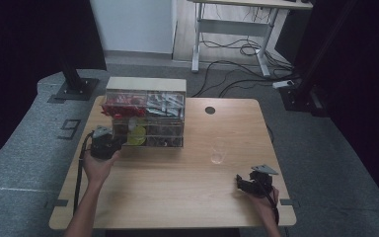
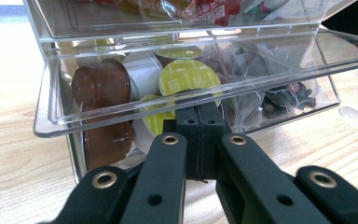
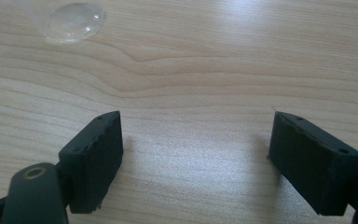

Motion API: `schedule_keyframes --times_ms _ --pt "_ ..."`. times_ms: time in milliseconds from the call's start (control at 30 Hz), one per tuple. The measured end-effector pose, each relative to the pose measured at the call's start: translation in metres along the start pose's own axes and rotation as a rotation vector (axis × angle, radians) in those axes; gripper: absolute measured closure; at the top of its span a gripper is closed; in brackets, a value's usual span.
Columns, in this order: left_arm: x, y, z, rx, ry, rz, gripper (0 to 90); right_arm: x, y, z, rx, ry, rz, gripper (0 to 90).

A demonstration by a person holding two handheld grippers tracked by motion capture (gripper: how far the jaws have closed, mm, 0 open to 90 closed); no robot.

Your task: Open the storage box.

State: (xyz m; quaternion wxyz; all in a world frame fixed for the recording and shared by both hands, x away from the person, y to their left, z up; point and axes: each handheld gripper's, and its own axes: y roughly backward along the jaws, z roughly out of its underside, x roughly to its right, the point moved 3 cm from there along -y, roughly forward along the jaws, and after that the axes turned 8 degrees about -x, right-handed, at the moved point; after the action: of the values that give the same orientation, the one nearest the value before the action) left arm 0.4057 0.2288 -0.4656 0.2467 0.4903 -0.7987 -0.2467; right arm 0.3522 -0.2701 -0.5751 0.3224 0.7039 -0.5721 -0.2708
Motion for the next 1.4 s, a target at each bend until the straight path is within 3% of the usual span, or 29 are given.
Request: schedule_keyframes --times_ms 100,133,600,1000,1200,1300,1400 --pt "-0.001 0.001 -0.003 0.013 0.011 0.003 90.0 0.0 0.0 0.0 0.0 0.0 0.001 17.9" --pt "-0.002 0.001 -0.005 0.02 0.01 -0.013 90.0 0.0 0.0 0.0 0.0 0.0 0.001 17.9" --pt "-0.009 0.005 -0.019 0.039 0.032 -0.002 90.0 0.0 0.001 0.001 0.002 -0.001 0.001 18.3" --pt "-0.01 0.008 -0.031 0.034 0.029 -0.001 90.0 -0.001 0.002 0.002 0.004 -0.001 -0.003 19.9" --pt "-0.01 0.008 -0.037 0.029 0.02 -0.009 90.0 -0.008 0.008 0.004 0.049 -0.001 -0.022 25.0" --pt "-0.01 0.008 -0.038 0.029 0.022 -0.006 90.0 -0.017 0.014 0.002 0.078 0.024 -0.037 25.9" --pt "-0.011 0.008 -0.038 0.027 0.024 -0.002 90.0 -0.029 0.026 -0.003 0.134 0.033 -0.079 28.2"
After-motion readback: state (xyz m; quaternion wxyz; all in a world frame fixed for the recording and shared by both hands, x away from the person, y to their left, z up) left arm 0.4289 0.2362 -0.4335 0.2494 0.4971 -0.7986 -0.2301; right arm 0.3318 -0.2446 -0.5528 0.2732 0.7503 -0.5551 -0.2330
